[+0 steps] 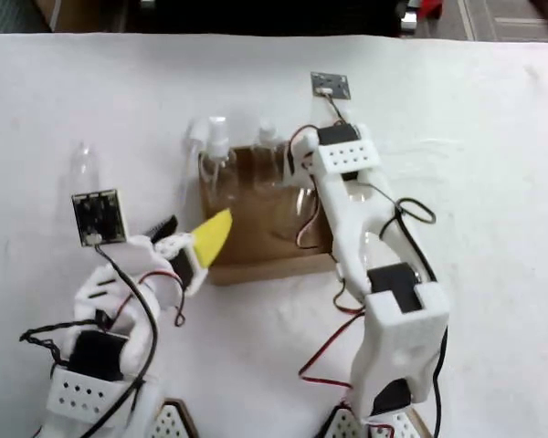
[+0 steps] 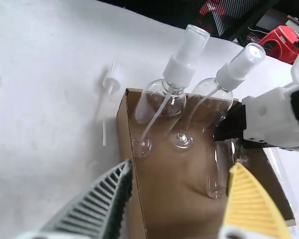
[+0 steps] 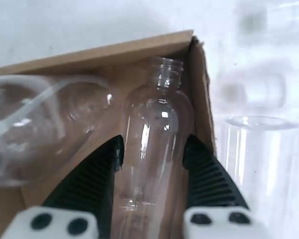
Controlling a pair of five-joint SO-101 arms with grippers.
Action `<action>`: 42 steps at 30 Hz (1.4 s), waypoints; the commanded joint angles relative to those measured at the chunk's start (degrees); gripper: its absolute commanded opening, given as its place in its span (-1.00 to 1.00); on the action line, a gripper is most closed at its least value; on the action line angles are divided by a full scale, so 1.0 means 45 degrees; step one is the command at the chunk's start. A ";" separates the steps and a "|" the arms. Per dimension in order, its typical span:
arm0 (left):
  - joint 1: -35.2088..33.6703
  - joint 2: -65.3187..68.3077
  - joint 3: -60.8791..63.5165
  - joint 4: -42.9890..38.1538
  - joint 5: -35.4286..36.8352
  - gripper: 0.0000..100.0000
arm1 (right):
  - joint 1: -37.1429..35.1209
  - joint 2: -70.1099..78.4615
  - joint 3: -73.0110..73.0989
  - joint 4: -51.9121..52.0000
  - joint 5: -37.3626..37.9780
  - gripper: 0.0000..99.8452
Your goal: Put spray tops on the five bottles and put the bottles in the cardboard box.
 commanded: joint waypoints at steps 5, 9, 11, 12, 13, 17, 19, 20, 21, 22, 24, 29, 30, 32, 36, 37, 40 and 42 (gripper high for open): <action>0.0088 -0.0361 0.0195 -0.0078 0.0078 -0.42 | 0.0088 -0.1963 -0.0332 0.0400 0.0020 -0.92; 0.0088 -0.0361 0.0195 -0.0078 0.0078 -0.42 | 0.0088 -0.2159 -0.0352 0.0400 0.0039 -0.92; 0.0088 -0.0361 0.0195 -0.0078 0.0078 -0.42 | 0.0107 -0.2354 -0.0371 0.0400 0.0039 -0.92; 0.0088 -0.0361 0.0195 -0.0078 0.0078 -0.42 | 0.0107 -0.2510 -0.0352 0.0400 0.0039 -0.92; 0.0088 -0.0361 0.0195 -0.0059 0.0078 -0.42 | 0.0107 -0.2667 -0.0352 0.0400 0.0059 -0.92; 0.0088 -0.0361 0.0195 -0.0039 0.0078 -0.42 | 0.0107 -0.3585 -0.0332 0.0576 0.0703 -0.92; 0.0088 -0.0361 0.0195 -0.0020 0.0078 -0.42 | 0.0127 -0.4210 -0.0234 0.0635 0.0840 -0.92; 0.0088 -0.0361 0.0195 -0.0020 0.0078 -0.42 | 0.0127 -0.4601 -0.0117 0.0674 0.0977 -0.92; 0.0088 -0.0361 0.0195 -0.0020 0.0078 -0.42 | 0.0127 -0.5011 0.0020 0.0674 0.1114 -0.92; 0.0088 -0.0361 0.0195 -0.0020 0.0078 -0.42 | 0.0127 -0.5441 0.0215 0.0654 0.1231 -0.92; 0.0088 -0.0361 0.0195 -0.0020 0.0078 -0.42 | 0.0127 -0.6379 0.0723 0.0518 0.1328 -0.92; 0.0088 -0.0361 0.0195 -0.0020 0.0078 -0.42 | 0.0127 -0.8703 0.4103 -0.2198 0.2696 -0.92; 0.0088 -0.0361 0.0195 0.0000 0.0078 -0.42 | 0.0205 -0.9172 0.5040 -0.3018 0.2911 -0.92; 0.0088 -0.0361 0.0195 0.0000 0.0078 -0.42 | 0.0244 -1.0012 0.6720 -0.4757 0.3243 -0.92; 0.0088 -0.0342 0.0195 0.0000 0.0078 -0.42 | 0.0244 -1.0891 0.8908 -0.7433 0.3438 -0.92; 0.0088 -0.0342 0.0195 0.0000 0.0078 -0.42 | 0.0244 -1.0891 0.9162 -0.7922 0.3438 -0.92; 0.0088 -0.0342 0.0195 0.0000 0.0078 -0.42 | 0.0244 -1.0618 0.9670 -0.9309 0.3438 -0.92; 0.0088 -0.0342 0.0195 0.0000 0.0078 -0.42 | 0.0244 -1.0305 1.0042 -1.0344 0.3458 -0.92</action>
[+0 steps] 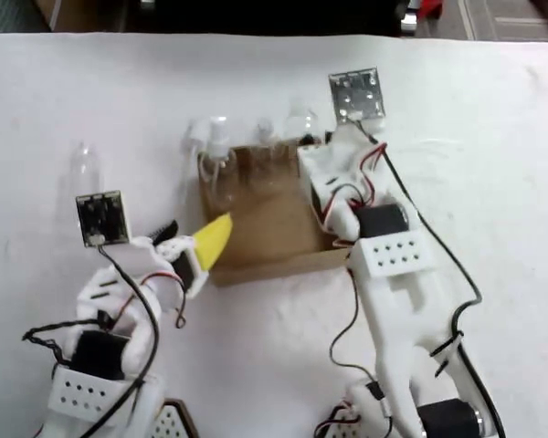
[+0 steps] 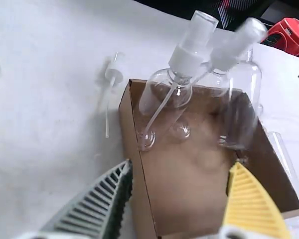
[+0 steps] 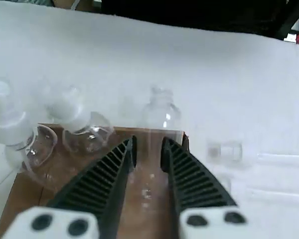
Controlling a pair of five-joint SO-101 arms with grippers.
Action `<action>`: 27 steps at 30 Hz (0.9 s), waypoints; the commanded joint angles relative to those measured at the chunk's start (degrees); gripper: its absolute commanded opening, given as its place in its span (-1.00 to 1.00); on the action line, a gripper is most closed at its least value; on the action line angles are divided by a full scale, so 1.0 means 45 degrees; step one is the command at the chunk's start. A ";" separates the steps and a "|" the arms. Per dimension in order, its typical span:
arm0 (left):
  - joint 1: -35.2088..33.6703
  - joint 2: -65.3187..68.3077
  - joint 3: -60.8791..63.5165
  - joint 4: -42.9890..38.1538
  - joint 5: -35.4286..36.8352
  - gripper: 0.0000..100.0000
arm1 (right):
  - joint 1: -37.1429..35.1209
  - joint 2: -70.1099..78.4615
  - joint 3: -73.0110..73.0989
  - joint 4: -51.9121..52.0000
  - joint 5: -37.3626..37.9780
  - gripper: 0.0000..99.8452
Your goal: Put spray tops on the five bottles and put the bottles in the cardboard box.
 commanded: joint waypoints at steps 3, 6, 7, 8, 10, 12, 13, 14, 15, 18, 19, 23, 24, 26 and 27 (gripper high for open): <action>0.0088 -0.0381 -0.0020 -0.0020 -0.0195 -0.42 | 0.0147 0.0244 0.0957 -0.3077 0.0274 -0.93; 0.0088 -0.0381 0.0020 -0.0020 -0.0488 -0.42 | 0.0322 0.0322 0.1856 -0.4210 0.0274 -0.93; 0.0107 -0.0381 0.0020 -0.0020 -0.0488 -0.42 | 0.0518 0.0361 0.2032 -0.4425 0.0274 -0.93; 0.0107 -0.0381 0.0020 -0.0020 -0.0488 -0.42 | 0.0674 0.0400 0.2110 -0.4640 0.0274 -0.93; 0.0147 -0.0381 0.0020 -0.0039 -0.0488 -0.42 | 0.1045 0.0420 0.2110 -0.4698 0.0274 -0.92; 0.0166 -0.0381 0.0020 -0.0078 -0.0488 -0.42 | 0.1260 0.0400 0.2110 -0.4659 0.0215 -0.92; 0.0166 -0.0381 0.0020 -0.0078 -0.0488 -0.42 | 0.1280 0.0420 0.2129 -0.4640 0.0215 -0.92; 0.0166 -0.0381 0.0020 -0.0078 -0.0488 -0.42 | 0.1280 0.0420 0.2168 -0.4620 0.0234 -0.92; 0.0166 -0.0381 0.0020 -0.0078 -0.0508 -0.42 | 0.1260 0.0420 0.2188 -0.4503 0.0254 -0.92; 0.0166 -0.0381 0.0020 -0.0078 -0.0508 -0.42 | 0.1241 0.0283 0.2071 -0.3858 0.0254 -0.92; 0.0166 -0.0381 0.0020 -0.0078 -0.0508 -0.42 | 0.1221 0.0244 0.2071 -0.3780 0.0254 -0.92; 0.0127 -0.0381 0.0020 -0.0059 -0.0508 -0.42 | 0.1221 -0.0147 0.2129 -0.3663 0.0274 -0.92; 0.0127 -0.0381 0.0020 -0.0059 -0.0508 -0.42 | 0.1221 -0.0303 0.2110 -0.3429 0.0274 -0.92; 0.0088 -0.0381 0.0020 -0.0039 -0.0527 -0.42 | 0.1201 -0.0713 0.2032 -0.2686 0.0527 -0.92; 0.0088 -0.0381 0.0020 -0.0039 -0.0527 -0.42 | 0.1084 -0.0908 0.1915 -0.2217 0.0996 -0.93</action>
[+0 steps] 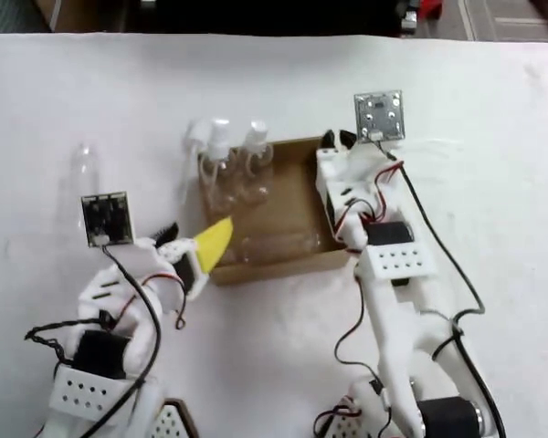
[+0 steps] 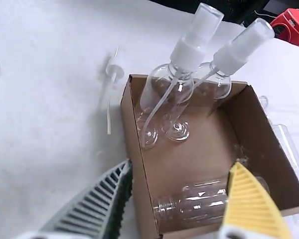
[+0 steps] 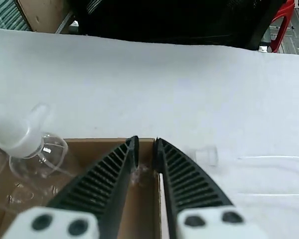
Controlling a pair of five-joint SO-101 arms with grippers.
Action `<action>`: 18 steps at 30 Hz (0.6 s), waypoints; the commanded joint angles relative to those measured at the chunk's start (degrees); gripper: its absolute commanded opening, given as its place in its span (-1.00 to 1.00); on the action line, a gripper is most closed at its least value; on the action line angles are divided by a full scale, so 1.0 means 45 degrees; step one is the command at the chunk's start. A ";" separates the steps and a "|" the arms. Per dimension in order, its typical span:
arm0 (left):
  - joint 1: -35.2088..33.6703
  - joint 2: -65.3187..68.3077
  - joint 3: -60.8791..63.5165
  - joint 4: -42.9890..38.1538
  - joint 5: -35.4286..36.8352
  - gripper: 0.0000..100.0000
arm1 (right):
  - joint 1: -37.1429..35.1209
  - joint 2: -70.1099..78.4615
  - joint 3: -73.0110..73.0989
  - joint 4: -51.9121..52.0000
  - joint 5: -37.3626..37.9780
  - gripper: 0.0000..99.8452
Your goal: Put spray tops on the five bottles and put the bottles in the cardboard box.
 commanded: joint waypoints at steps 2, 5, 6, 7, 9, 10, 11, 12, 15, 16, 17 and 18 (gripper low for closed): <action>0.0068 -0.0361 -0.0176 0.0000 -0.0156 -0.42 | -0.0576 -0.1241 -0.0821 0.2295 0.2442 -0.93; -0.0303 -0.0361 -0.0254 0.0156 -0.0176 -0.42 | -0.1885 -0.1338 -0.2129 0.5167 0.5314 -0.92; -0.0596 -0.0381 -0.0274 0.0215 -0.0176 -0.42 | -0.2335 -0.1338 -0.2598 0.6242 0.6349 -0.92; -0.1006 -0.0381 -0.0274 0.0215 -0.0176 -0.42 | -0.2745 -0.1338 -0.2969 0.7219 0.7267 -0.92; -0.2002 -0.0381 -0.0391 0.0274 -0.0176 -0.42 | -0.3409 -0.1338 -0.3497 0.8723 0.8694 -0.92; -0.2510 -0.0381 -0.0449 0.0274 -0.0117 -0.42 | -0.3643 -0.1338 -0.3653 0.9094 0.9123 -0.92; -0.3018 -0.0381 -0.0488 0.0293 -0.0098 -0.42 | -0.3839 -0.1338 -0.3712 0.9270 0.9338 -0.92; -0.3468 -0.0381 -0.0527 0.0371 -0.0078 -0.42 | -0.3956 -0.1338 -0.3810 0.9407 0.9397 -0.92; -0.4542 -0.0381 -0.0547 0.0547 -0.0078 -0.42 | -0.4327 -0.1299 -0.3810 0.9797 0.9436 -0.78; -0.4816 -0.0381 -0.0547 0.0547 -0.0078 -0.42 | -0.4484 -0.1201 -0.3829 1.0051 0.9416 -0.70; -0.5109 -0.0381 -0.0567 0.0527 -0.0078 -0.42 | -0.4679 -0.1006 -0.3927 1.0305 0.9416 -0.65; -0.5460 -0.0381 -0.0567 0.0469 -0.0117 -0.42 | -0.4874 -0.0752 -0.4083 1.0520 0.9397 -0.63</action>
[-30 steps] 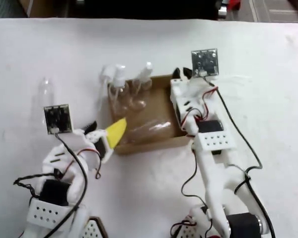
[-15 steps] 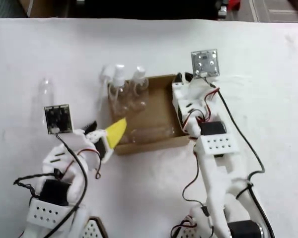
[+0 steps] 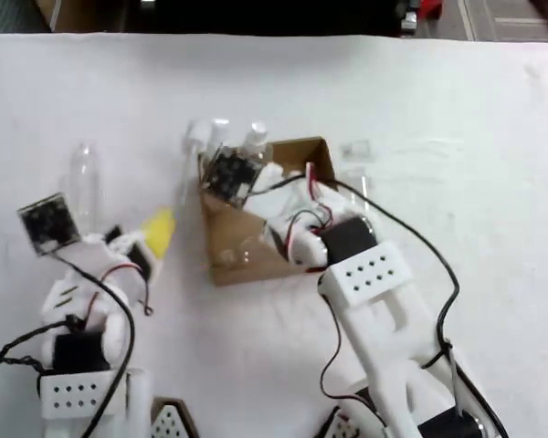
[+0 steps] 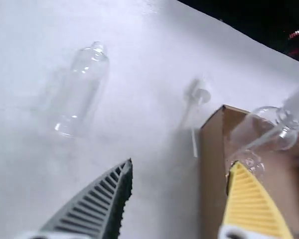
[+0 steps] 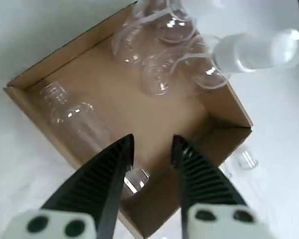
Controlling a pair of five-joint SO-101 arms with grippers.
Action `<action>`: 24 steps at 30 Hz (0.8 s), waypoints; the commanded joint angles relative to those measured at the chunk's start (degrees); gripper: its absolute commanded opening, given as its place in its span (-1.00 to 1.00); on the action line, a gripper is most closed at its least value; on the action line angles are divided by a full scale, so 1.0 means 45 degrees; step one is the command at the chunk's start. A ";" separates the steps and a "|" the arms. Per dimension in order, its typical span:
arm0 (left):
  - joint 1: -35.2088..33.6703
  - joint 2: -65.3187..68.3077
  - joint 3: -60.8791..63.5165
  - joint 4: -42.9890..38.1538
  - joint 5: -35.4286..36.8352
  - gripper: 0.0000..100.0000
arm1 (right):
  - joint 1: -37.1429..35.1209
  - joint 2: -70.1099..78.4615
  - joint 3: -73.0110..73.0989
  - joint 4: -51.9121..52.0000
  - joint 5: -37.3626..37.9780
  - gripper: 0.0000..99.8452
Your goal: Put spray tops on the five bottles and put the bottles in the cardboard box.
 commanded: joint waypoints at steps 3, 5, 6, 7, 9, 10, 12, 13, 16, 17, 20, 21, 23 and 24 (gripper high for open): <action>-0.2569 -0.0381 -0.1289 0.0117 -0.0391 -0.42 | -0.1182 0.1084 -0.1641 0.0928 0.0234 -0.70; -0.3331 -0.0381 -0.1954 0.0606 -0.1035 -0.42 | -0.1651 0.2022 -0.2462 0.1358 0.0254 -0.73; -0.3448 -0.0381 -0.2227 0.0996 -0.1348 -0.42 | -0.1885 0.2549 -0.2969 0.1631 0.0313 -0.72; -0.3468 -0.0381 -0.2325 0.1446 -0.1797 -0.42 | -0.2042 0.3077 -0.3516 0.2002 0.0547 -0.72; -0.3429 -0.0361 -0.2168 0.2129 -0.2891 -0.42 | -0.2256 0.4151 -0.4532 0.2882 0.1250 -0.73; -0.3331 -0.0361 -0.1895 0.2227 -0.3282 -0.42 | -0.2276 0.4679 -0.5001 0.3272 0.1563 -0.73; -0.3311 -0.0361 -0.1231 0.2227 -0.3536 -0.42 | -0.2276 0.5675 -0.5919 0.4054 0.2110 -0.73; -0.3311 -0.0361 -0.0899 0.2129 -0.3536 -0.42 | -0.2295 0.6125 -0.6369 0.4425 0.2286 -0.73; -0.3350 -0.0361 -0.0352 0.1368 -0.3536 -0.42 | -0.2315 0.7199 -0.7482 0.5226 0.2462 -0.73; -0.3429 -0.0361 -0.0332 0.1309 -0.3516 -0.42 | -0.2315 0.7473 -0.7795 0.5402 0.2462 -0.73; -0.4073 -0.0361 -0.0313 0.1289 -0.3184 -0.42 | -0.2335 0.8098 -0.8283 0.5578 0.2481 -0.73; -0.4484 -0.0361 -0.0313 0.1250 -0.2813 -0.42 | -0.2335 0.8254 -0.8283 0.5558 0.2501 -0.73; -0.5284 -0.0361 -0.0313 0.1231 -0.2286 -0.42 | -0.2393 0.8527 -0.8283 0.5538 0.2501 -0.73; -0.5538 -0.0361 -0.0332 0.1231 -0.2227 -0.42 | -0.2491 0.8664 -0.8283 0.5538 0.2501 -0.73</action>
